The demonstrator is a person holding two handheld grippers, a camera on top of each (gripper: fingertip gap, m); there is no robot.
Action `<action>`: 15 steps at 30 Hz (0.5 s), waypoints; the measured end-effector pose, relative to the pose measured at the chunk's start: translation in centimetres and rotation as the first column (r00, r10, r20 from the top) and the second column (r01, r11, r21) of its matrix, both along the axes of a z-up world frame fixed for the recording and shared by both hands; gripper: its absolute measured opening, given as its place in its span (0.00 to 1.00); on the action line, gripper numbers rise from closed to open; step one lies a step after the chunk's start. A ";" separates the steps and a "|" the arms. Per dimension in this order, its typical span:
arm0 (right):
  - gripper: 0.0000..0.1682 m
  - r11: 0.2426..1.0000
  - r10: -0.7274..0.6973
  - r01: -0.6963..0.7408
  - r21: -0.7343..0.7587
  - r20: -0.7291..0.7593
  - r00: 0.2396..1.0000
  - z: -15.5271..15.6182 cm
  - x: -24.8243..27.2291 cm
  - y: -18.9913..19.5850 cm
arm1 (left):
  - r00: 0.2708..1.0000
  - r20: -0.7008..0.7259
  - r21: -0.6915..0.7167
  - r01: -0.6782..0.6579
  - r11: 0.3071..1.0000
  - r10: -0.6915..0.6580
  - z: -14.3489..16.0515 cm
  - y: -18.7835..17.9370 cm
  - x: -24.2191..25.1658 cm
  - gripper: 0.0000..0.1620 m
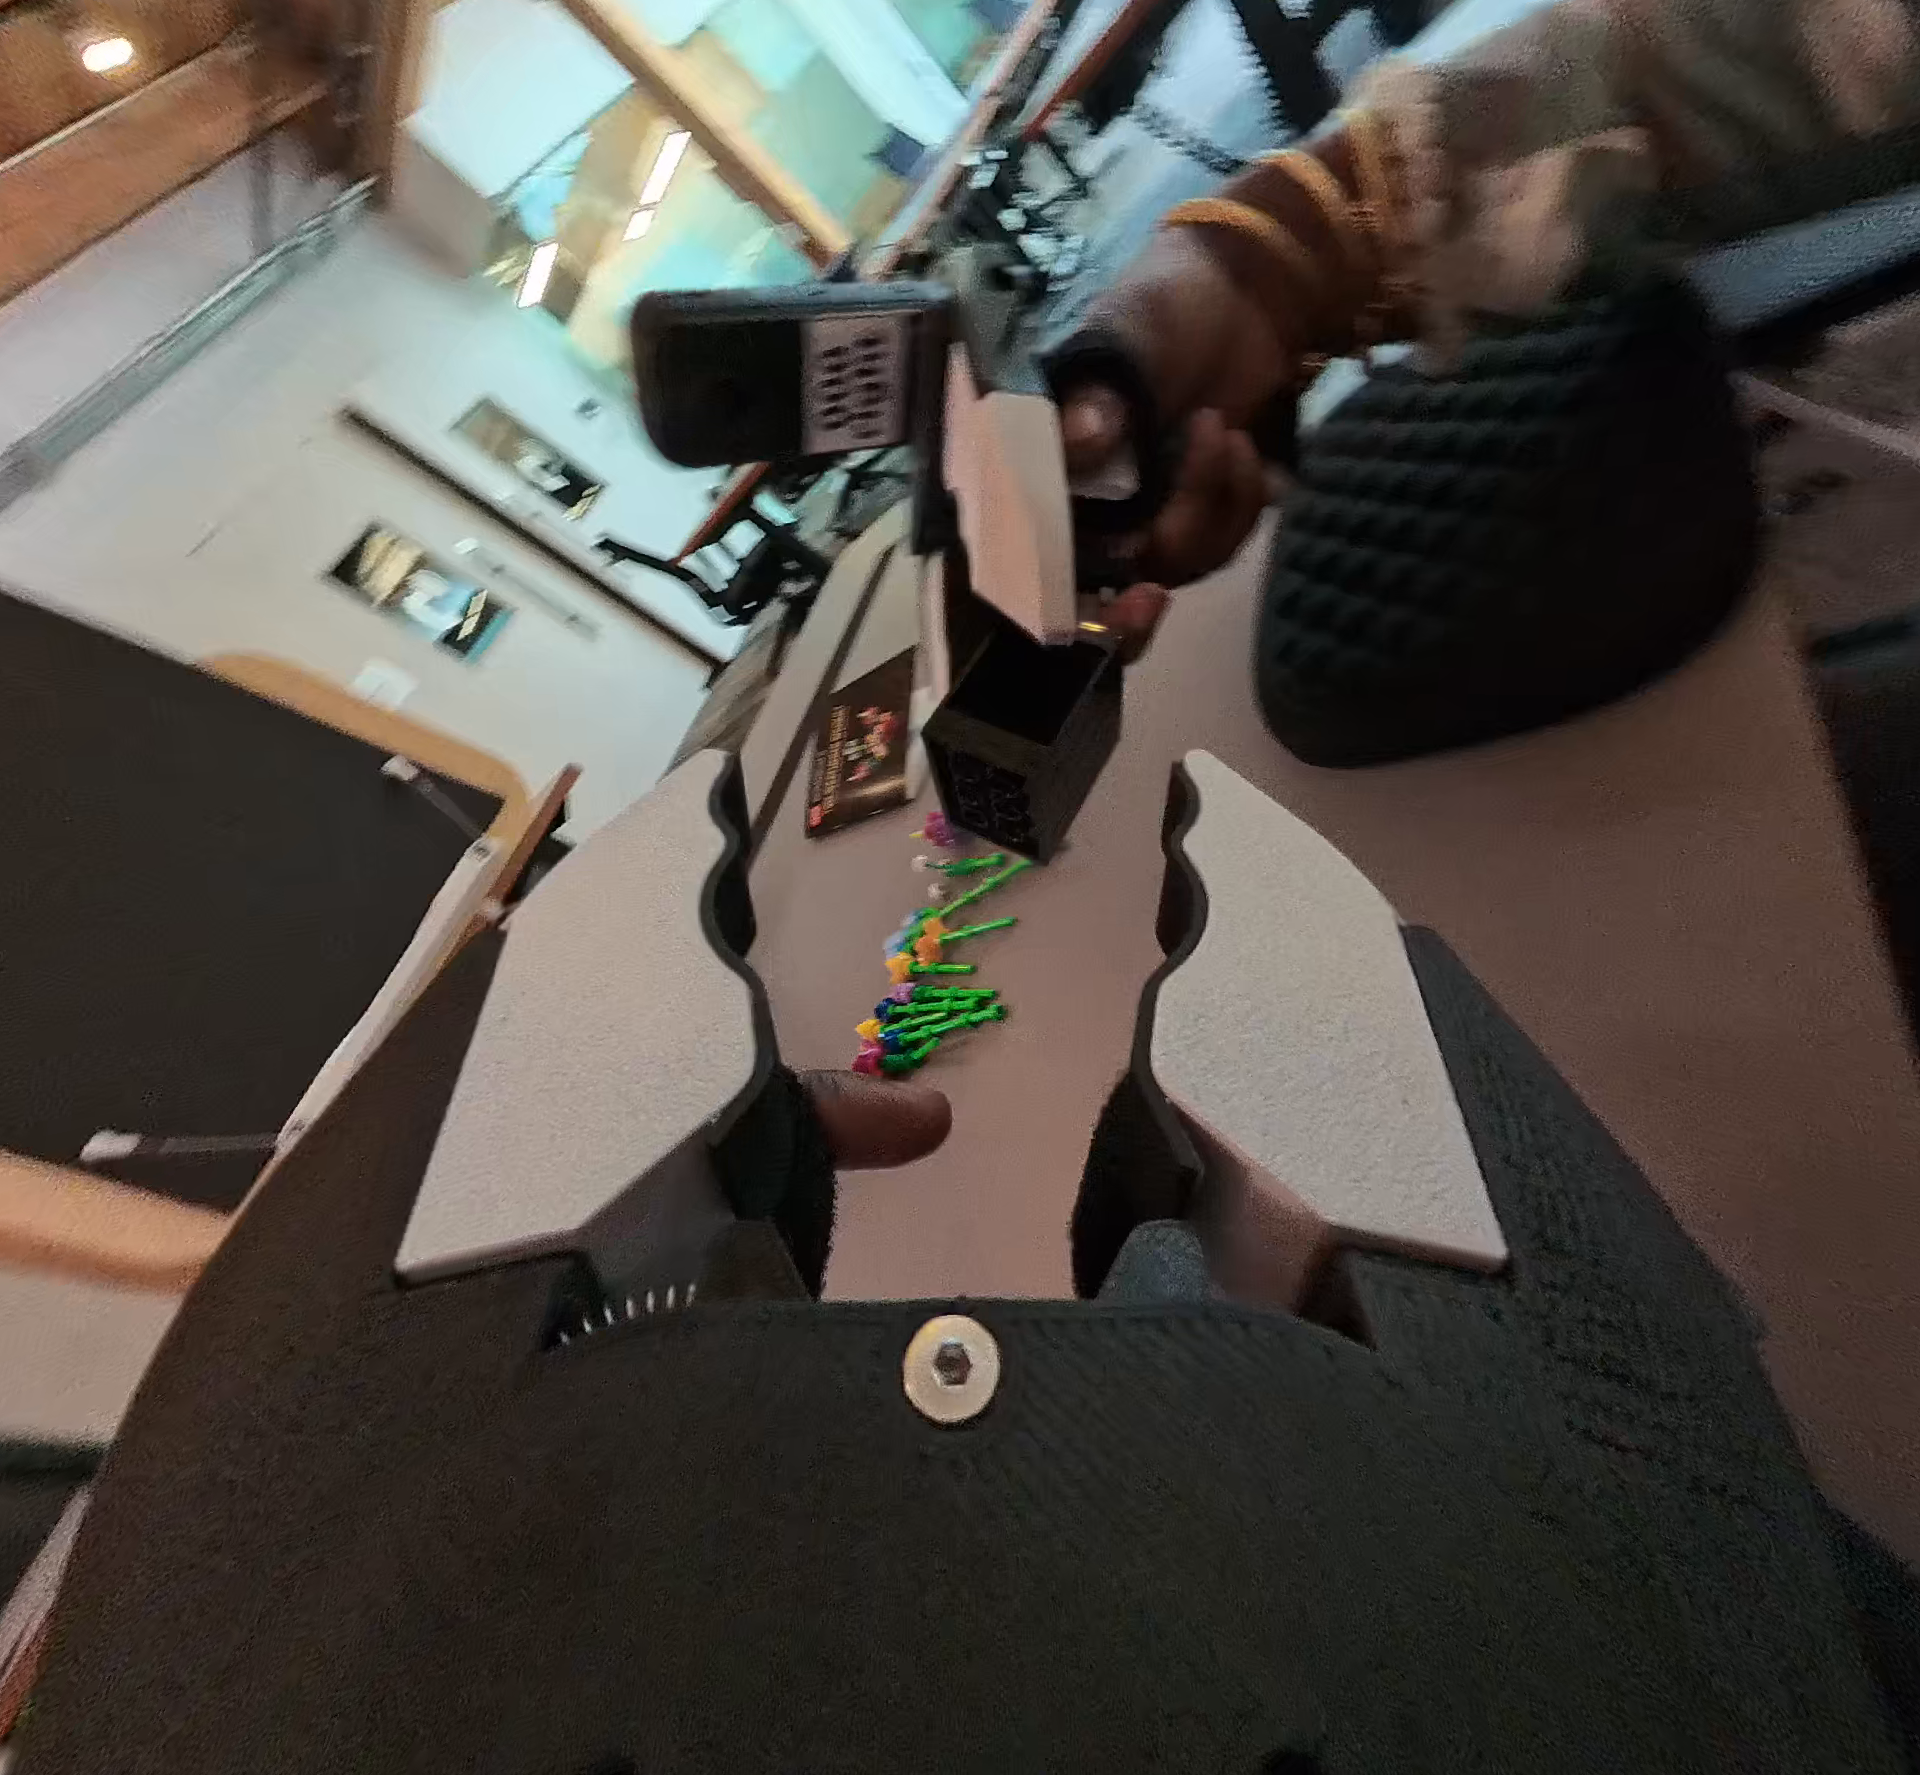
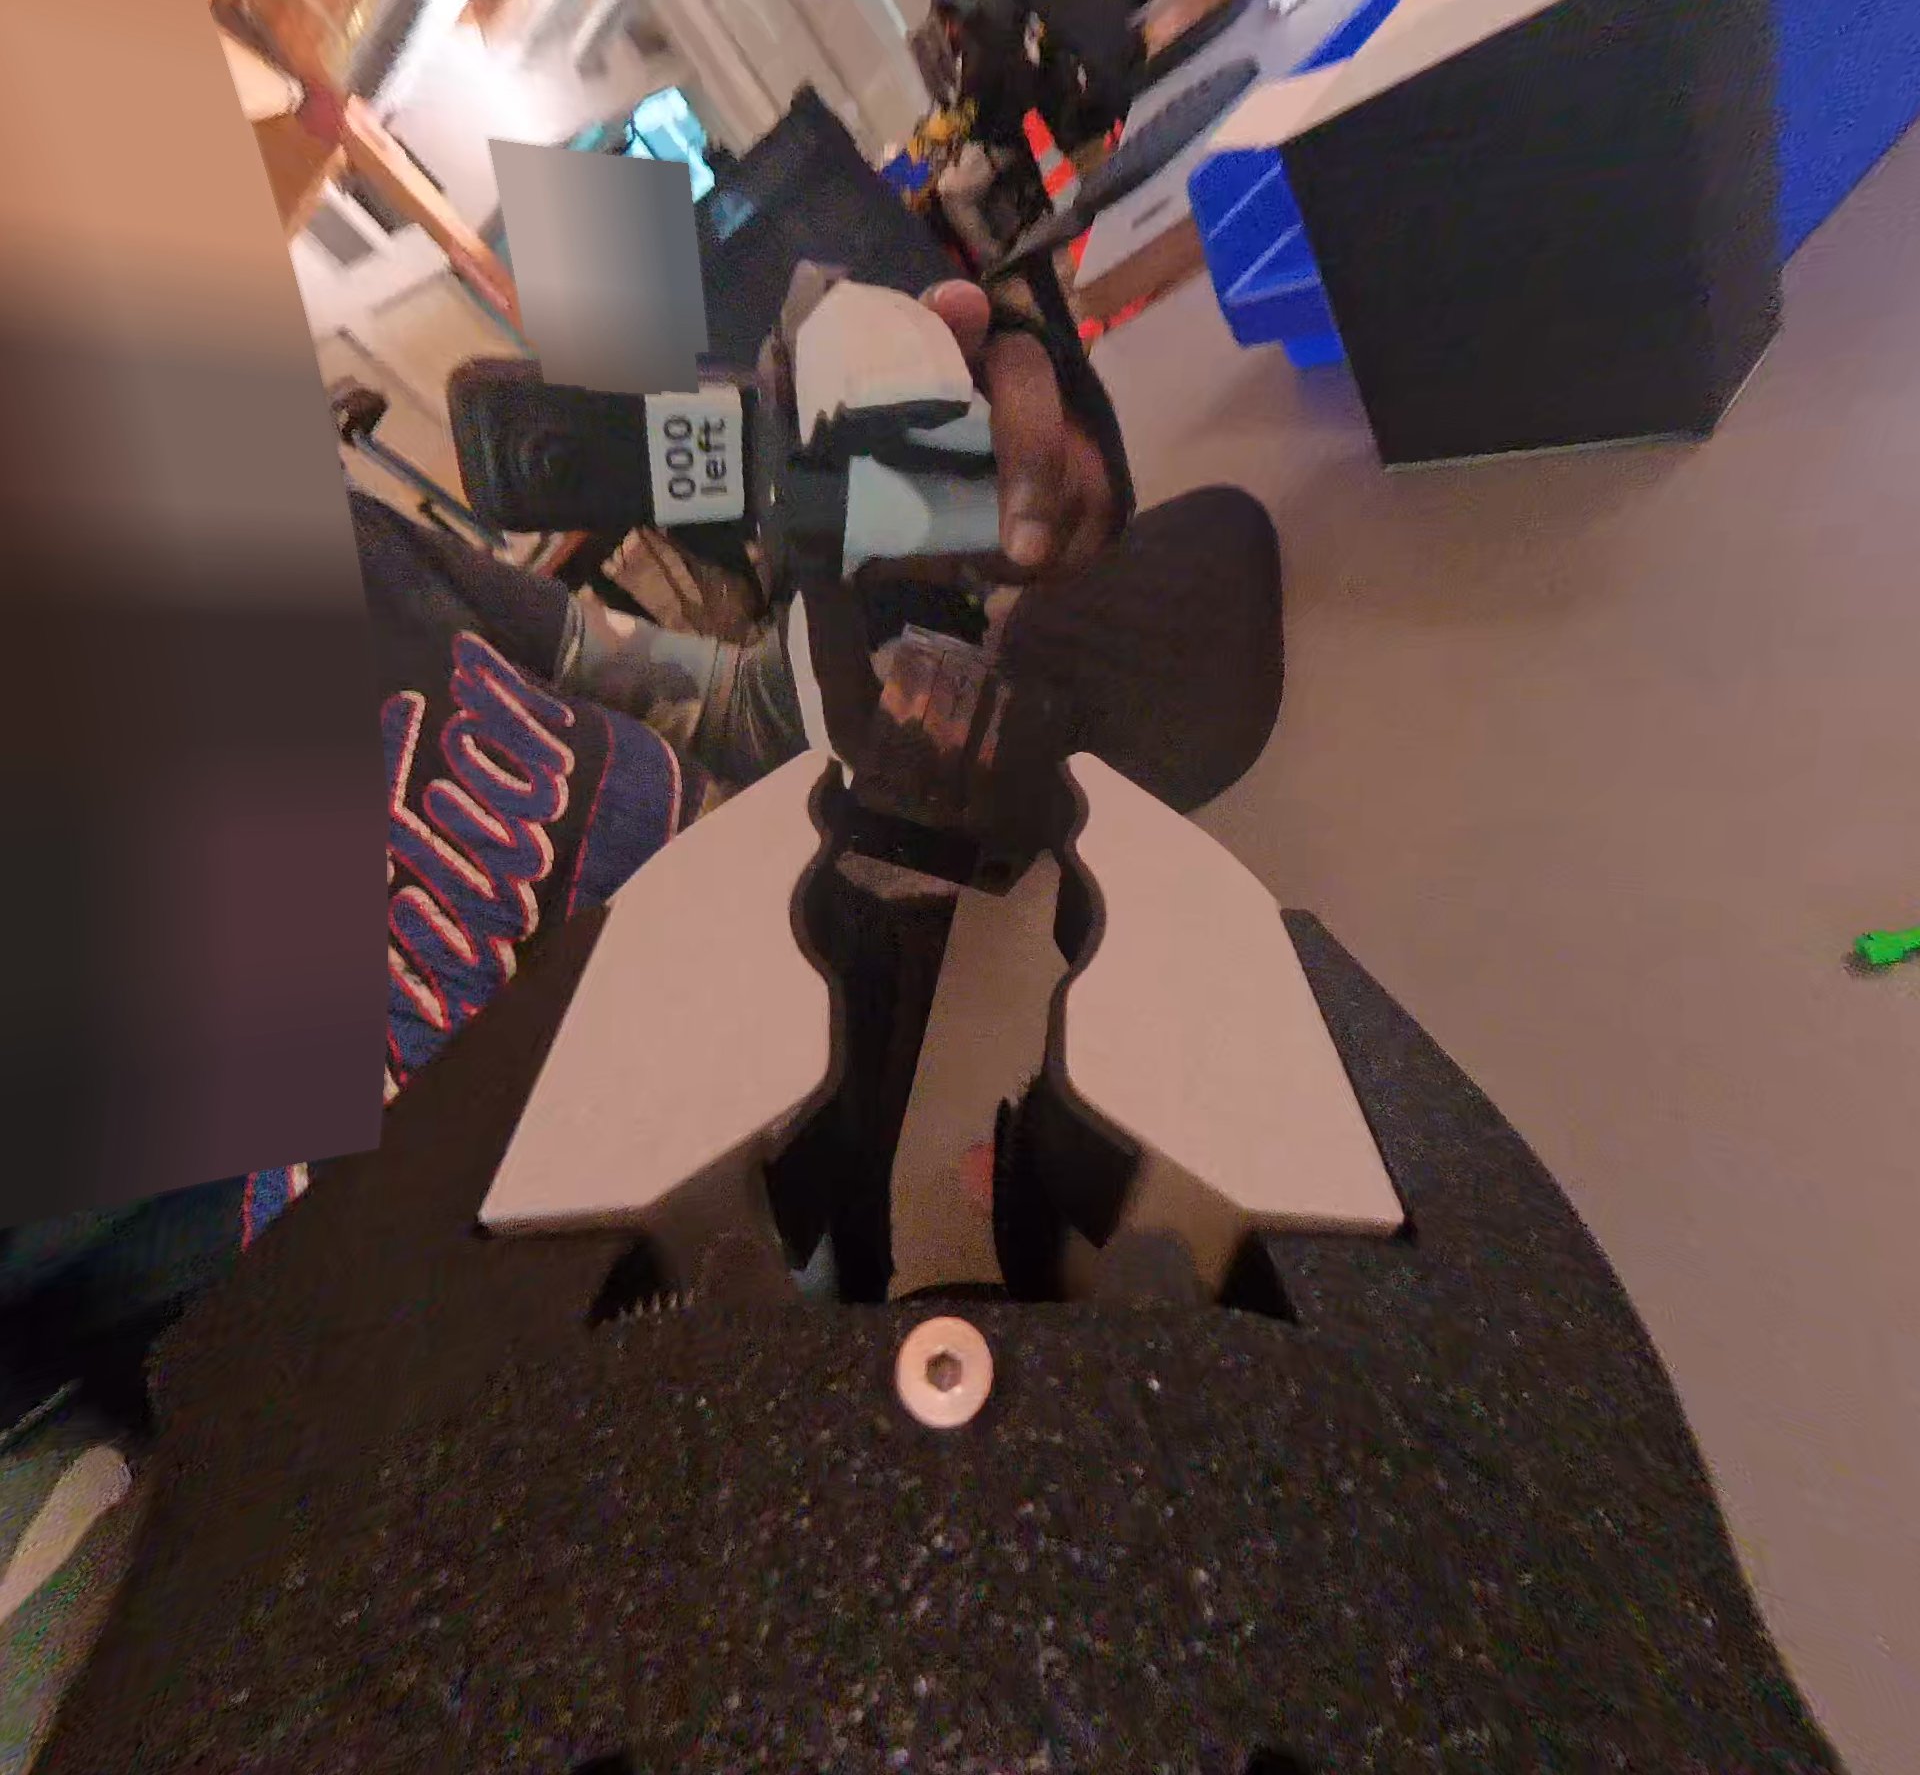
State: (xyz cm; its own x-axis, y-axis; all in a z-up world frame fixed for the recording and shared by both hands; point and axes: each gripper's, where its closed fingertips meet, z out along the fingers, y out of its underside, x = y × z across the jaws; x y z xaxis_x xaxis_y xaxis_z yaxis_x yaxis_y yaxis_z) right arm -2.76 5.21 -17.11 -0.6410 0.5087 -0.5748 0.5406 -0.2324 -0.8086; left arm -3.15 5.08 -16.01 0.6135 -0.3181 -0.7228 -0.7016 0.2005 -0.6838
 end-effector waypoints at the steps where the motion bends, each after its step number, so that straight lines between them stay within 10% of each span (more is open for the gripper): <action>1: 0.23 0.998 0.039 -0.040 0.039 0.023 0.999 -0.4 0.2 -0.4 | 0.998 -0.029 -0.030 0.048 0.998 -0.049 -0.3 -0.6 0.4 0.45; 8: 0.23 0.968 0.202 -0.211 0.133 0.078 0.976 0.0 0.5 -2.5 | 0.990 -0.096 -0.052 0.096 0.994 -0.101 -1.5 -0.6 1.5 0.34; 10: 0.23 0.966 0.222 -0.228 0.123 0.055 0.973 0.3 0.5 -2.6 | 0.993 -0.063 -0.050 0.097 0.994 -0.100 -1.7 -0.5 1.6 0.18; 15: 0.26 0.987 0.098 -0.067 0.145 -0.216 0.972 2.2 -1.1 -1.6 | 0.951 0.289 -0.064 0.133 0.989 -0.109 -0.3 -0.6 0.9 0.17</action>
